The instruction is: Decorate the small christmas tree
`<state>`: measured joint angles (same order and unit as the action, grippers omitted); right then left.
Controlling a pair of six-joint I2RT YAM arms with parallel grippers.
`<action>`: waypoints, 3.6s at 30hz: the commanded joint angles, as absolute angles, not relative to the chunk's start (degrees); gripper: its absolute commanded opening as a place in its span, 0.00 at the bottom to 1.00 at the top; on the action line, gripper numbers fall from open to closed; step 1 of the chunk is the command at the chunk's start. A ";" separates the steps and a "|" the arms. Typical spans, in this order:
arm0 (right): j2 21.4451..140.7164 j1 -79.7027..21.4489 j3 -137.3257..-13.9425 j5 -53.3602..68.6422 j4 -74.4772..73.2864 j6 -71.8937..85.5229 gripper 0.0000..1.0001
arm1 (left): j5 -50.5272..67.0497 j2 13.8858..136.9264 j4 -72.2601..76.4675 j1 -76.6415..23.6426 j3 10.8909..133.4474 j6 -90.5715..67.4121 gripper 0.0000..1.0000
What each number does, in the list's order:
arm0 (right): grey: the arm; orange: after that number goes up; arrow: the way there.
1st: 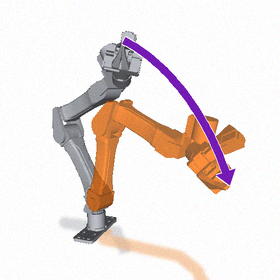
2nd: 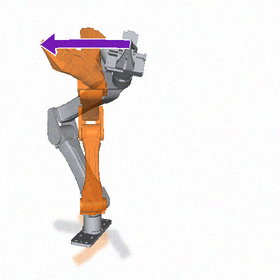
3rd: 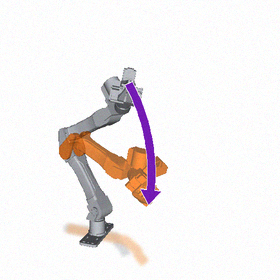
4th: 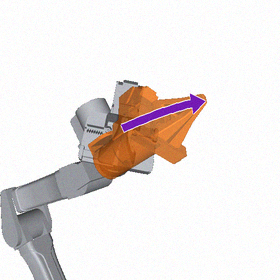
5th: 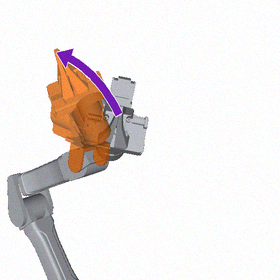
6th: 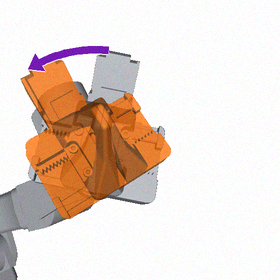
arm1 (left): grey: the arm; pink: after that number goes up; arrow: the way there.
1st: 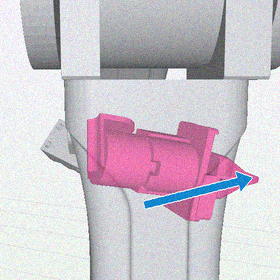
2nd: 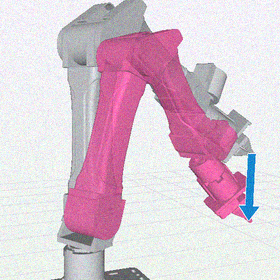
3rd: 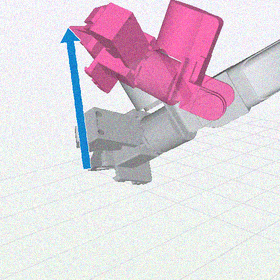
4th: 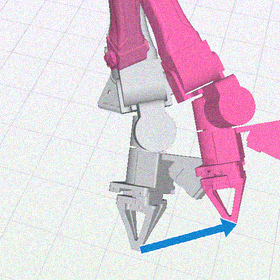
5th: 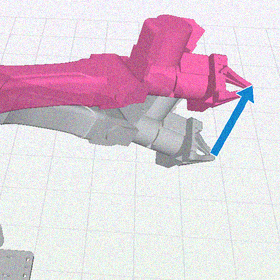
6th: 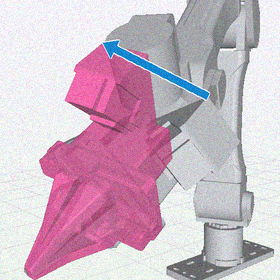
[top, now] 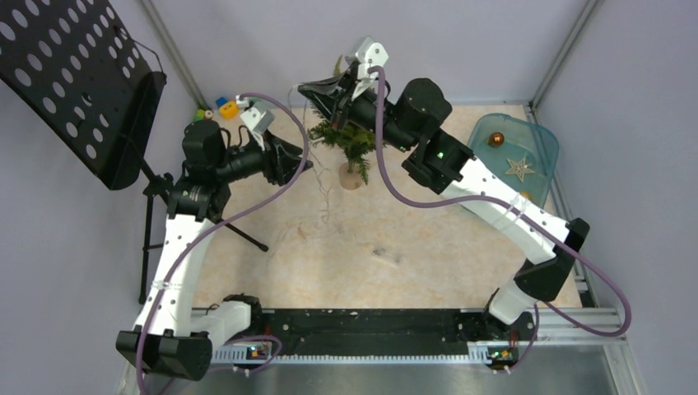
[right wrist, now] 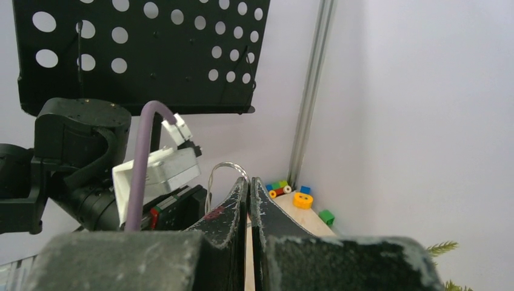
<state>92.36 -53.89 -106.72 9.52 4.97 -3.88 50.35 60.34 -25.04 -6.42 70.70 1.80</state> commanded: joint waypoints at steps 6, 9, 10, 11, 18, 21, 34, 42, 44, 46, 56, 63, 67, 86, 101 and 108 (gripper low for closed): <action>87.98 -54.32 -104.95 10.72 8.87 -2.99 0.00 | 48.48 63.31 -17.32 -8.25 70.51 -3.03 0.49; 88.11 -54.33 -104.94 10.43 8.90 -3.03 0.00 | 49.12 64.14 -17.19 -9.64 69.99 -4.14 0.52; 88.12 -54.37 -104.94 10.24 8.84 -3.07 0.00 | 50.73 64.37 -16.91 -9.66 69.91 -5.00 0.53; 88.01 -54.36 -104.88 10.08 8.87 -3.12 0.00 | 51.83 64.49 -16.43 -9.67 69.65 -5.82 0.54; 87.90 -54.38 -104.03 10.92 9.25 -2.36 0.00 | 47.33 65.13 -9.55 -9.93 66.87 -13.68 0.48; 87.38 -54.36 -103.32 11.33 8.40 -2.33 0.00 | 44.69 65.45 -10.01 -9.89 67.97 -16.40 0.04; 81.83 -54.32 -95.83 13.14 -2.49 -9.49 0.00 | 13.76 59.82 -40.04 -9.84 90.66 12.17 0.00; 82.03 -54.38 -95.57 17.43 -13.73 -14.32 0.27 | 5.58 60.03 -44.70 -9.84 101.87 18.42 0.00; 81.05 -54.37 -93.51 21.00 -18.02 -15.80 0.60 | 3.93 60.86 -45.06 -9.84 105.01 19.26 0.00; 78.61 -54.35 -88.40 23.55 -18.96 -16.41 0.84 | 0.90 61.87 -44.25 -9.84 107.65 20.95 0.00; 68.88 -54.76 -57.42 18.80 -9.66 -15.73 0.99 | -12.12 64.75 -36.63 -9.84 116.46 26.93 0.00; 64.97 -54.79 -45.32 10.14 -2.62 -13.62 0.99 | -22.09 71.95 -26.29 -9.84 125.04 31.45 0.00; 60.31 -54.80 -49.75 11.05 -3.12 -12.04 0.99 | -21.01 73.75 -24.05 -9.84 127.13 32.21 0.00; 103.50 -54.93 -117.46 18.19 -21.34 -3.81 0.86 | -25.36 77.84 -12.57 -9.76 131.52 38.38 0.00; 116.62 -57.52 -140.60 18.79 -35.73 -0.64 0.79 | -24.96 77.71 -13.56 -9.76 129.90 38.32 0.00; 111.50 -58.36 -138.21 18.86 -36.13 -4.15 0.79 | -24.95 77.28 -13.71 -9.76 129.98 38.08 0.00</action>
